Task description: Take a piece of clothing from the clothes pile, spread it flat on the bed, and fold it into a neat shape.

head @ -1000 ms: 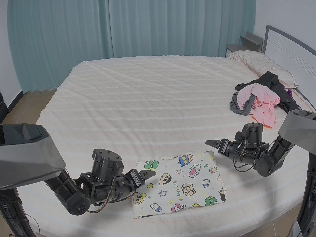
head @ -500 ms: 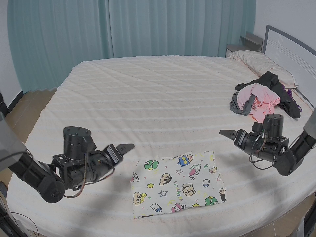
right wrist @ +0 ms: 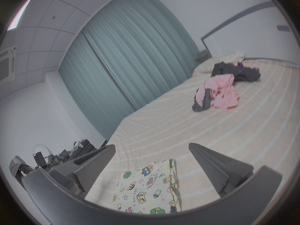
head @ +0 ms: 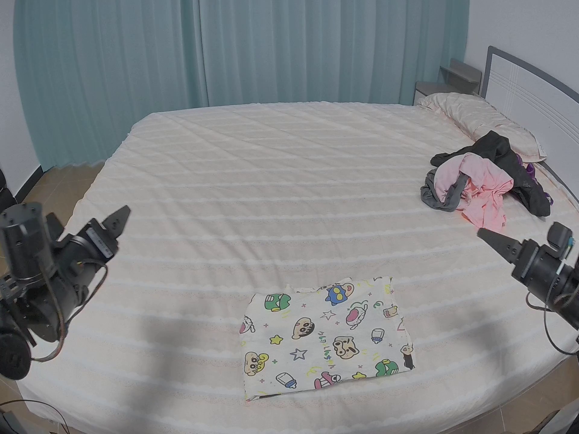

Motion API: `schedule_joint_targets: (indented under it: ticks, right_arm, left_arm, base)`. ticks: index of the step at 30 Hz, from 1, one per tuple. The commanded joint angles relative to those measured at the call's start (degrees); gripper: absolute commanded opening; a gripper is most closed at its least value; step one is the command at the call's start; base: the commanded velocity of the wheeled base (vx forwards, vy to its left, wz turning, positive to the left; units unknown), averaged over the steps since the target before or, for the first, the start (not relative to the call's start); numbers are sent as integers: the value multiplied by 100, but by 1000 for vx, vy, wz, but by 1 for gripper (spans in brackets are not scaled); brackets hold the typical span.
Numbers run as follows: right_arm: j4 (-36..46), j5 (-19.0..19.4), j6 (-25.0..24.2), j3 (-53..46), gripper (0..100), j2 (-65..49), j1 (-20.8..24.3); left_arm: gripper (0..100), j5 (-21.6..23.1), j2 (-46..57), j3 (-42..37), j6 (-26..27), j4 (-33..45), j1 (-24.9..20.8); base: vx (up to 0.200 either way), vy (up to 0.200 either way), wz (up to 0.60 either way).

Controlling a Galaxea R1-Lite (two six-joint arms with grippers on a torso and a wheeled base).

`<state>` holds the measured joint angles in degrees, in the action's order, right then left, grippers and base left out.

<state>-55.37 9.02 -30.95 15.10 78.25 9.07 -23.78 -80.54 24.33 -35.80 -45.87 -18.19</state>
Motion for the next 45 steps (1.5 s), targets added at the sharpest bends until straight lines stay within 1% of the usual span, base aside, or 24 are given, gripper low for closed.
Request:
schedule_joint_targets:
  ticks: [1,3,8,13,17,20,23,25,26,28,29,30,31,32,34,35,36,37,38,40,41,42,44,45]
  right_arm:
    - [589,-41,502,-965,100,-2367,-344]
    - [1248,-32,713,-1176,100,-3105,-520]
    - [2768,-41,880,-1203,100,-4547,-564]
    - [4113,-164,1583,-1238,100,-5892,-608]
    - [5159,-181,1777,-1256,100,-6832,-722]
    - [5818,-173,1794,-1229,100,-7359,-837]
    - [5932,-164,1900,-1185,100,-7632,-854]
    - [5932,-164,1900,-1185,100,-7632,-854]
    - [5932,-208,2172,-1194,100,-7790,-872]
    - [5924,-261,2287,-1194,100,-7816,-889]
    - [5924,-612,2673,-1212,100,-7816,-889]
    - [5924,-612,2673,-1212,100,-7816,-889]
    - [5889,-972,3218,-1229,100,-7816,-889]
    - [5889,-1052,3447,-1229,100,-7816,-889]
    - [5880,-1060,3631,-1229,100,-7816,-889]
    - [5827,-1016,3737,-1238,100,-7816,-889]
    - [5818,-972,3728,-1247,100,-7816,-889]
    - [5801,-779,3605,-1247,100,-7825,-889]
    - [5809,-533,3289,-1247,100,-7816,-889]
    - [5809,-331,2752,-1247,100,-7816,-889]
    - [5801,-322,2568,-1238,100,-7816,-889]
    - [5801,-322,2568,-1238,100,-7816,-889]
    - [5801,-357,2550,-1247,100,-7816,-889]
    - [5801,-357,2550,-1247,100,-7816,-889]
  left_arm:
    - [100,-979,2271,-1018,988,61,140]
    - [100,-1331,2895,-1387,1550,52,140]
    - [100,-1629,4038,-1792,2288,202,158]
    - [100,-1893,5224,-1897,2886,966,237]
    - [100,-1884,6173,-1950,3246,1977,720]
    - [100,-1884,6639,-1950,3396,2320,870]
    - [100,-1884,6868,-1959,3405,2443,1265]
    - [100,-1884,6868,-1959,3405,2443,1265]
    - [100,-1788,7131,-1985,3466,2522,1775]
    - [100,-1735,7202,-2003,3510,2531,1907]
    - [100,-1550,7351,-2073,3563,2557,2162]
    - [100,-1550,7351,-2073,3563,2557,2162]
    - [100,-1278,7518,-2205,3651,2548,2381]
    - [100,-1181,7518,-2266,3668,2496,2443]
    - [100,-1120,7509,-2310,3668,2469,2452]
    - [100,-953,7509,-2416,3668,2452,2452]
    - [100,-882,7509,-2433,3659,2460,2452]
    - [100,-592,7509,-2433,3633,2504,2443]
    - [100,-311,7509,-2433,3589,2504,2443]
    - [100,76,7509,-2433,3607,2522,2452]
    - [100,383,7509,-2433,3633,2566,2452]
    - [100,418,7509,-2433,3633,2575,2452]
    - [100,902,7509,-2433,3651,3199,2452]
    - [100,902,7509,-2433,3651,3199,2452]
  base:
    - [0,0,0]
    - [0,0,0]
    - [0,0,0]
    - [0,0,0]
    - [0,0,0]
    - [0,0,0]
    - [0,0,0]
    - [0,0,0]
    - [0,0,0]
    - [0,0,0]
    - [0,0,0]
    - [0,0,0]
    - [0,0,0]
    - [0,0,0]
    - [0,0,0]
    - [0,0,0]
    - [0,0,0]
    - [0,0,0]
    - [0,0,0]
    - [0,0,0]
    - [0,0,0]
    - [0,0,0]
    - [0,0,0]
    - [0,0,0]
